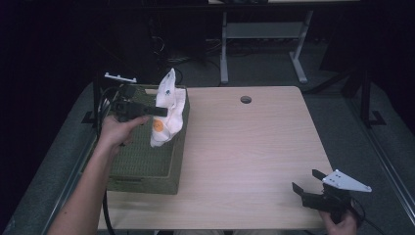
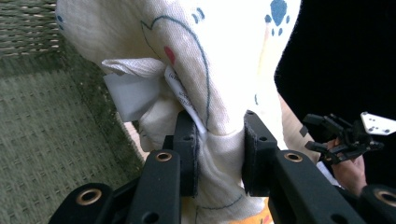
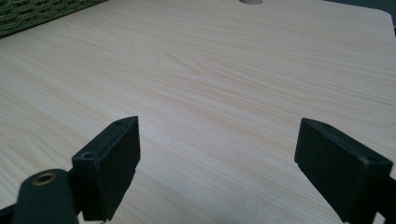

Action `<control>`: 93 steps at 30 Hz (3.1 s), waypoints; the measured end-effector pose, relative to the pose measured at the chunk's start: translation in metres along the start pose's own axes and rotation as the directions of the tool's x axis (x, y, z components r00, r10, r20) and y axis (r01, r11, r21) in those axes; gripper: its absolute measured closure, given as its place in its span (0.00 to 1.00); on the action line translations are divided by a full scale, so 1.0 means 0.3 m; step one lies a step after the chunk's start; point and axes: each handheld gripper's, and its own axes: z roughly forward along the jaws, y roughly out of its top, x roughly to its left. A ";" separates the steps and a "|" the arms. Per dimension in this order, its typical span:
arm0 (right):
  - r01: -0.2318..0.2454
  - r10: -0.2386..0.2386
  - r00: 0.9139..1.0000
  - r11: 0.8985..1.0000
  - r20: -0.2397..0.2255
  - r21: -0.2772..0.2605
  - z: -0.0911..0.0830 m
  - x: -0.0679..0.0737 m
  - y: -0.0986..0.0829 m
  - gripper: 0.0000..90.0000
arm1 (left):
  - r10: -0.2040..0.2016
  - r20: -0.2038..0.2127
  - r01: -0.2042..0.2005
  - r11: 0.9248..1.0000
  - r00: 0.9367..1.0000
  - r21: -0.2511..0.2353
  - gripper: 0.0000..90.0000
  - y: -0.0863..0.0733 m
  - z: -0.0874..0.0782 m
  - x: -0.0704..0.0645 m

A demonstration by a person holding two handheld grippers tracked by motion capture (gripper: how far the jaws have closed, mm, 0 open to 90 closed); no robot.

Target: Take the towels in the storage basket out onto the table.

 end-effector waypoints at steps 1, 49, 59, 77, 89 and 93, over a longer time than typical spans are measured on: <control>0.000 0.000 1.000 1.000 0.000 -0.002 -0.001 0.000 0.001 0.16 | 0.001 -0.001 -0.001 1.000 1.000 0.001 0.80 0.003 0.009 -0.006; -0.006 0.006 1.000 1.000 -0.027 -0.010 -0.003 0.009 0.010 0.15 | 0.135 0.105 -0.149 0.978 0.985 0.147 0.78 0.031 0.509 -0.279; -0.008 0.009 1.000 1.000 -0.030 0.001 0.004 0.006 0.007 0.15 | 0.123 0.102 -0.139 0.975 0.987 0.172 0.78 0.005 0.616 -0.282; -0.011 0.012 1.000 0.999 -0.019 0.038 0.027 0.010 0.002 0.15 | 0.137 0.022 -0.139 0.971 0.990 0.196 0.77 -0.060 0.750 -0.259; -0.006 0.007 1.000 0.999 -0.018 0.045 0.034 0.013 0.002 0.15 | 0.105 -0.017 -0.099 0.971 0.994 0.217 0.76 -0.110 0.807 -0.203; -0.004 0.005 1.000 0.999 -0.021 0.046 0.034 0.014 0.002 0.15 | 0.117 -0.038 -0.104 0.966 0.992 0.236 0.76 -0.122 0.833 -0.201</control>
